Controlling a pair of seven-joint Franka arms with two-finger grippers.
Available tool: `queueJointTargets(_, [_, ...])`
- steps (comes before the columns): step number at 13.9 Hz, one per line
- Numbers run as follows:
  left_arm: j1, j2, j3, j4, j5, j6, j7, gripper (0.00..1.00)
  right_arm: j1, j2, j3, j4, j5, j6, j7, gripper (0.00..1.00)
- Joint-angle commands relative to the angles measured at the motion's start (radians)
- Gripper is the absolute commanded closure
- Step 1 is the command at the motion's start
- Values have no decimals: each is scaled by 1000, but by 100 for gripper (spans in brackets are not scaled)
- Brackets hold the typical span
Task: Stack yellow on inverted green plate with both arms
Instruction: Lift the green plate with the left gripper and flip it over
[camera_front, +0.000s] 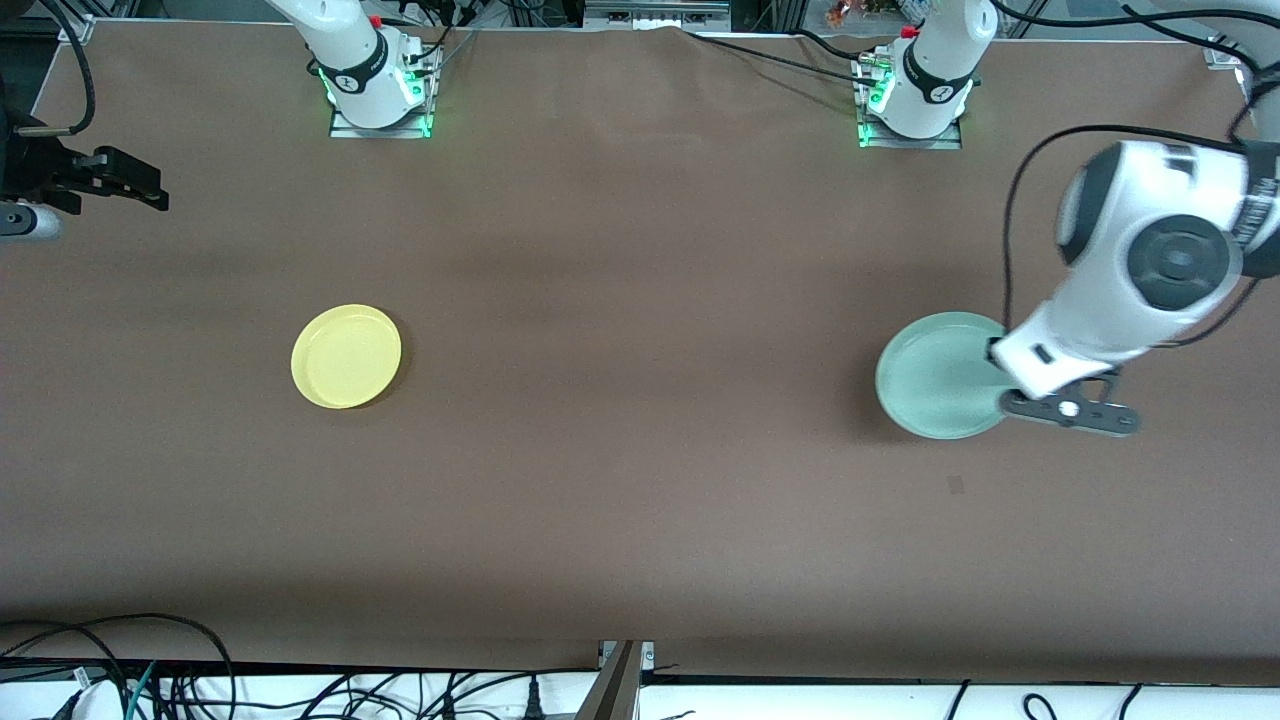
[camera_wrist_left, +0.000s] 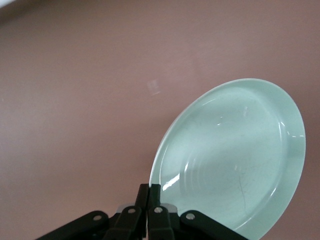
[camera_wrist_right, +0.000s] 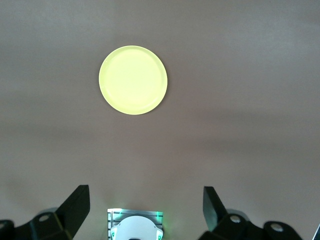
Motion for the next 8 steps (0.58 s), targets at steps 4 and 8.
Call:
queueJointTargets(4, [-272,131,21,213,150,-95,-125,100,1,0,-1,11,15,-11,4,0])
queueJointTargets(8, [-452,243,27,309,341,-93,-324,100,1,0,-1,11,15,-13,5,0])
